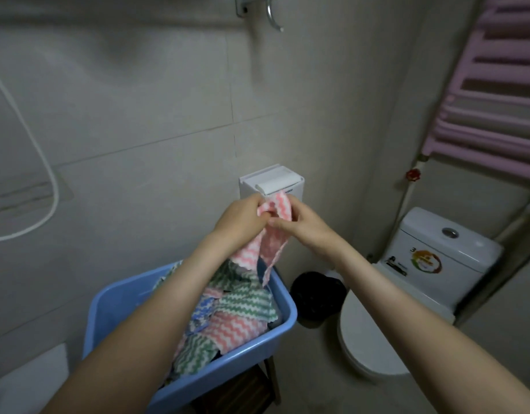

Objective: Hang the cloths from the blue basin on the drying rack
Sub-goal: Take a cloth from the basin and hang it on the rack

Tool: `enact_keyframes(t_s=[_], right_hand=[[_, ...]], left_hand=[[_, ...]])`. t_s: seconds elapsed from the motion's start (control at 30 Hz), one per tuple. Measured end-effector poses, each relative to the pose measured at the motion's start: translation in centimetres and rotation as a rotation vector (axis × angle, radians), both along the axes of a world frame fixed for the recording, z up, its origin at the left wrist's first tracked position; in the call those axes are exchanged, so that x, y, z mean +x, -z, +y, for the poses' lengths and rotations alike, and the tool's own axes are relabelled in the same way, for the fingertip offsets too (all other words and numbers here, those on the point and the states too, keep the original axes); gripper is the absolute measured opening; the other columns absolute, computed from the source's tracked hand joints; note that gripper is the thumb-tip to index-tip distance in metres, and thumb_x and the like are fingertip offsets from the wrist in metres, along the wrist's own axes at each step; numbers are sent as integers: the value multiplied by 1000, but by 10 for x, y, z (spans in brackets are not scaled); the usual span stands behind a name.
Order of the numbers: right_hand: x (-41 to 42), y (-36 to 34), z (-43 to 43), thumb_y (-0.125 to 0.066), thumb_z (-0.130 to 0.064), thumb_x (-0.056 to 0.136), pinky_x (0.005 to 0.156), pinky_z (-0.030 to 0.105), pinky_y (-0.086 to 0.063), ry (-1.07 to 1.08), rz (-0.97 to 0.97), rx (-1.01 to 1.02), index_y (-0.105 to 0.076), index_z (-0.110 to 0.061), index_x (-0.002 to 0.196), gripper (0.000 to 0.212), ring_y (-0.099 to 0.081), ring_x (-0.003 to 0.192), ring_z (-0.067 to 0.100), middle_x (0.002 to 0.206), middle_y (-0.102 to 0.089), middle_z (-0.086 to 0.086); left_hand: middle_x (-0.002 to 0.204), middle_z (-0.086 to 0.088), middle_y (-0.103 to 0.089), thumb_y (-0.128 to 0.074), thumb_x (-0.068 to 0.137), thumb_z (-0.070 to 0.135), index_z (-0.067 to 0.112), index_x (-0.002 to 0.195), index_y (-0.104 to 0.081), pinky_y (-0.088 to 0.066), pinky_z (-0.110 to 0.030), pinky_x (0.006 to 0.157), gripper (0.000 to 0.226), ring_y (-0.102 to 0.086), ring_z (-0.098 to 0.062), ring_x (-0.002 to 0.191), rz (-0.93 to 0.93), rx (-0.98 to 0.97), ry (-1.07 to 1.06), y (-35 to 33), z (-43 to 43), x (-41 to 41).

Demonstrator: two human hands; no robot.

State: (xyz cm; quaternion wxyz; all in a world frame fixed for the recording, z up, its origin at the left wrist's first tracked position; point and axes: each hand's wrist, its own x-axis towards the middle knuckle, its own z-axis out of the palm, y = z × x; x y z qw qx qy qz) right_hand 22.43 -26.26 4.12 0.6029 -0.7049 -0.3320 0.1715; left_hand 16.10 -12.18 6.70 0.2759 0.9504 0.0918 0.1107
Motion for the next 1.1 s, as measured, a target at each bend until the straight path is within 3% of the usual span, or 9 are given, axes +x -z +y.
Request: enact_keyframes(t_s=[0.13, 0.27, 0.37, 0.53, 0.63, 0.77, 0.93, 1.0, 1.1], right_hand=[[10, -7, -39, -51, 3, 90, 73, 16, -51, 267, -26, 67, -65, -9, 103, 22, -64, 77, 1, 91, -68, 3], [25, -10, -97, -53, 0, 88, 82, 33, -50, 468, -55, 52, -64, -6, 101, 19, -62, 90, 17, 98, -67, 11], [31, -10, -157, -55, -4, 88, 83, 26, -46, 622, -70, 61, -59, -13, 102, 17, -59, 92, 12, 100, -64, 1], [18, -1, -267, -65, -14, 87, 79, 17, -46, 777, -30, 47, -53, -17, 110, 26, -58, 85, 1, 99, -61, -8], [-4, 6, -333, -68, -14, 85, 68, 8, -45, 917, -16, 50, -50, -12, 111, 31, -56, 78, -2, 94, -59, -7], [-32, 19, -413, -64, -13, 88, 60, 6, -39, 1169, -29, -8, -48, -11, 102, 21, -50, 68, -6, 83, -54, -5], [-63, 35, -482, -60, -16, 90, 61, 9, -37, 1404, -43, -91, -55, -8, 94, 10, -49, 78, 10, 84, -56, 0], [-76, 42, -504, -59, -19, 91, 59, 14, -36, 1478, -36, -131, -56, -11, 90, 10, -49, 76, 10, 84, -58, 1], [-93, 55, -533, -59, -22, 92, 62, 25, -32, 1551, 0, -203, -57, -6, 87, 17, -49, 78, 12, 83, -57, 3]], left_hand=[[92, -7, -63, -62, 87, 33, 18, 89, -53, -30, -29, 63, 18, -55, -22, 86, -50, -61, 65, -8, -35, 14], [102, -8, -67, -63, 84, 41, 14, 100, -62, -39, -28, 72, 31, -61, -26, 97, 89, 18, 212, -10, -77, 37], [92, -5, -69, -66, 81, 36, 13, 98, -68, -45, -28, 70, 29, -65, -21, 86, 207, -68, 361, -9, -117, 53], [94, -9, -73, -64, 56, 49, 10, 93, -71, -52, -36, 79, 54, -64, -17, 80, 249, -258, 612, -8, -207, 78], [101, -13, -72, -68, 68, 44, 8, 98, -71, -52, -41, 88, 46, -66, -21, 87, 304, -321, 725, -5, -274, 87], [86, 1, -70, -60, 91, 23, 19, 88, -67, -51, -26, 78, 9, -65, -14, 80, 359, -336, 871, 1, -359, 89], [92, -17, -71, -57, 90, 19, 3, 92, -66, -55, -42, 82, 18, -67, -29, 83, 410, -321, 970, 15, -437, 80], [89, -17, -70, -57, 90, 16, 1, 93, -66, -57, -38, 76, 18, -66, -26, 79, 407, -306, 1007, 21, -466, 78], [74, -5, -65, -56, 90, 17, 12, 82, -64, -55, -26, 60, 12, -62, -15, 64, 381, -250, 1058, 32, -504, 77]])
